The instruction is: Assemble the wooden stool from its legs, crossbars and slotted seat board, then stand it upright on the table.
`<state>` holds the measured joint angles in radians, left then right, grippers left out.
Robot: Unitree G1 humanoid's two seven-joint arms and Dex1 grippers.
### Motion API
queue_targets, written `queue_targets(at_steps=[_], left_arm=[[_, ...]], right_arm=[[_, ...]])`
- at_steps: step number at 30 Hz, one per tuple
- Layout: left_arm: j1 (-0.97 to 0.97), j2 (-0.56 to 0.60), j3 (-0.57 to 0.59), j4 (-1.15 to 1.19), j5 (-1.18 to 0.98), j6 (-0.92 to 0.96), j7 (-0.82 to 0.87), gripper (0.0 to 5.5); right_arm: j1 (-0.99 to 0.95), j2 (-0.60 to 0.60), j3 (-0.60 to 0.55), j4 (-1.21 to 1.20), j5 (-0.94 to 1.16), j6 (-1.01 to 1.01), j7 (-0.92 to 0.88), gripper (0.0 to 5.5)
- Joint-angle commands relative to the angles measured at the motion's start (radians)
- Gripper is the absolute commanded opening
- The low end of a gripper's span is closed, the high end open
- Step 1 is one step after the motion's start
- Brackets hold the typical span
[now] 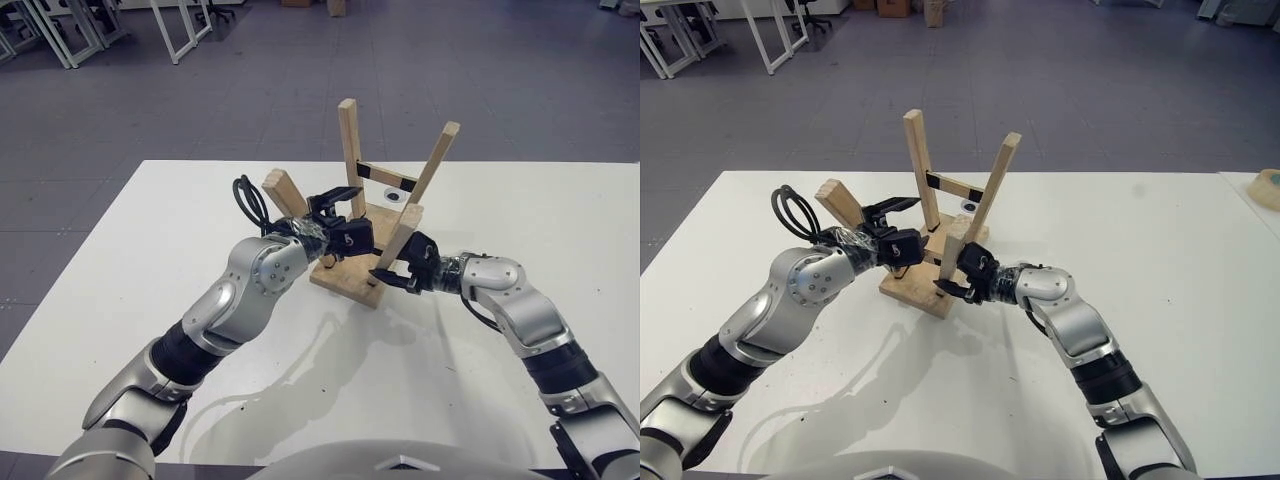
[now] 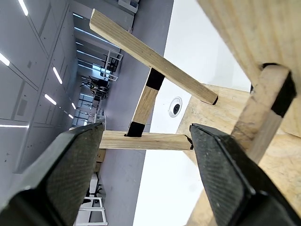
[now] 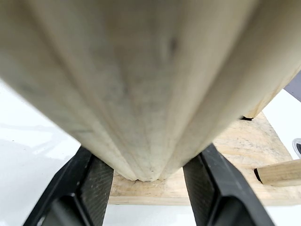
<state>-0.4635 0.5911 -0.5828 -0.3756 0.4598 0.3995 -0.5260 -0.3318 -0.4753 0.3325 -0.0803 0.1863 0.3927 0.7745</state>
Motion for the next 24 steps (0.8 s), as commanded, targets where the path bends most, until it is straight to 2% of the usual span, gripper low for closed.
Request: queue_targets(at_steps=[1, 4, 7, 10, 13, 15, 18, 21, 24], left_arm=[[0.181, 0.058, -0.134, 0.118, 0.002, 0.032, -0.172, 3.41], [0.186, 0.026, -0.116, 0.114, -0.011, 0.024, -0.154, 3.41], [0.196, 0.006, -0.102, 0.113, -0.035, 0.014, -0.147, 3.41], [0.216, 0.006, -0.099, 0.115, -0.047, 0.014, -0.169, 3.41], [0.245, 0.009, -0.097, 0.12, -0.052, 0.015, -0.176, 3.41], [0.237, -0.023, -0.059, 0.128, -0.07, -0.003, -0.135, 3.41], [0.177, -0.104, 0.06, 0.131, -0.125, -0.113, -0.022, 3.41], [0.1, -0.204, 0.222, 0.088, -0.186, -0.245, 0.135, 3.41], [0.047, -0.255, 0.322, 0.025, -0.198, -0.373, 0.243, 3.41]], right_arm=[[0.009, -0.019, 0.014, 0.037, -0.072, 0.033, -0.032, 2.02], [-0.039, -0.064, 0.136, 0.064, -0.195, 0.012, 0.013, 2.02], [-0.075, -0.08, 0.246, 0.194, -0.339, -0.082, -0.016, 2.02], [-0.052, -0.106, 0.274, 0.242, -0.378, -0.12, -0.048, 2.02], [-0.034, -0.111, 0.26, 0.248, -0.358, -0.119, -0.073, 2.02], [-0.025, -0.096, 0.219, 0.206, -0.26, -0.063, -0.043, 2.02], [-0.037, -0.068, 0.145, 0.12, -0.111, 0.038, -0.004, 2.02], [-0.077, -0.035, 0.094, 0.077, -0.056, 0.117, -0.024, 2.02], [-0.078, -0.009, 0.056, 0.004, -0.017, 0.214, -0.05, 2.02]])
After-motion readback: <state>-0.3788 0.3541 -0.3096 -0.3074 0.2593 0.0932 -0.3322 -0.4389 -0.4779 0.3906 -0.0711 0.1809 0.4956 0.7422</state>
